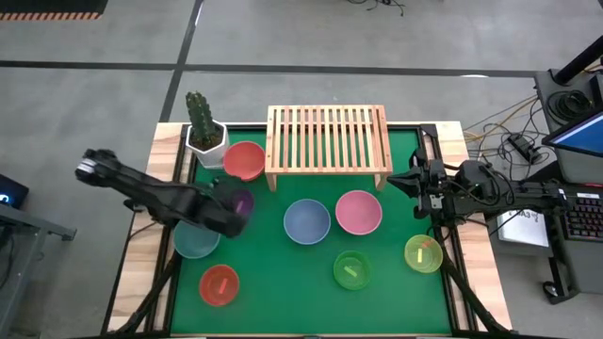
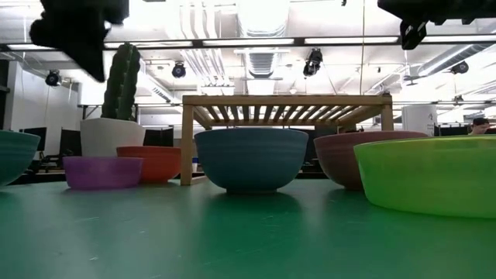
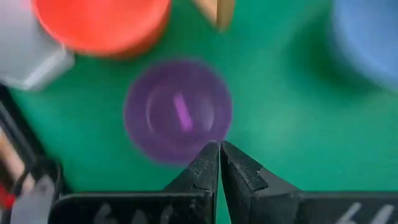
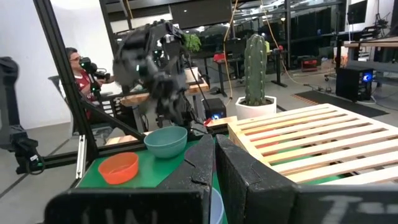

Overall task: Place and stack bowls onto a shelf
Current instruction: Put the violet bowl on the shelf

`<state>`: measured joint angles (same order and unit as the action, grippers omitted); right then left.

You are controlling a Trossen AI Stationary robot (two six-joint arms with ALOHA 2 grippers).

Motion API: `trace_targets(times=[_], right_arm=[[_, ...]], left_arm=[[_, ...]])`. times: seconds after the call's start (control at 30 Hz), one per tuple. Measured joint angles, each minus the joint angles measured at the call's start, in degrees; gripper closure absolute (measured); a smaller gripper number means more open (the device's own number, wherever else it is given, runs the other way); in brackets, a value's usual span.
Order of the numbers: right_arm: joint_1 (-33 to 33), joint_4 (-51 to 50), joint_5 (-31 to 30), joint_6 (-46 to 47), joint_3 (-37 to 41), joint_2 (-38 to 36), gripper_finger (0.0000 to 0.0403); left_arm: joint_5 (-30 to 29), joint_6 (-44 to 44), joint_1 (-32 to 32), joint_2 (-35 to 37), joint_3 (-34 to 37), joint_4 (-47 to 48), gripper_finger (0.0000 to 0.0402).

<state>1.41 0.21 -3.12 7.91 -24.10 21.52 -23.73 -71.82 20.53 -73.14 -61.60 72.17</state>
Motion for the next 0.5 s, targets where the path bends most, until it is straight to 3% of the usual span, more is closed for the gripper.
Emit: trace_targets(times=[0.2, 0.5], right_arm=[[0.0, 0.0, 0.0, 0.0, 0.0, 0.0, 0.0394], [0.0, 0.0, 0.0, 0.0, 0.6, 0.0, 0.0394]], left_arm=[[5.9, 9.4, -0.5, -10.8, -0.6, -0.2, 0.0380], [4.5, 37.7, -0.5, -15.3, -0.6, -7.9, 0.0286]])
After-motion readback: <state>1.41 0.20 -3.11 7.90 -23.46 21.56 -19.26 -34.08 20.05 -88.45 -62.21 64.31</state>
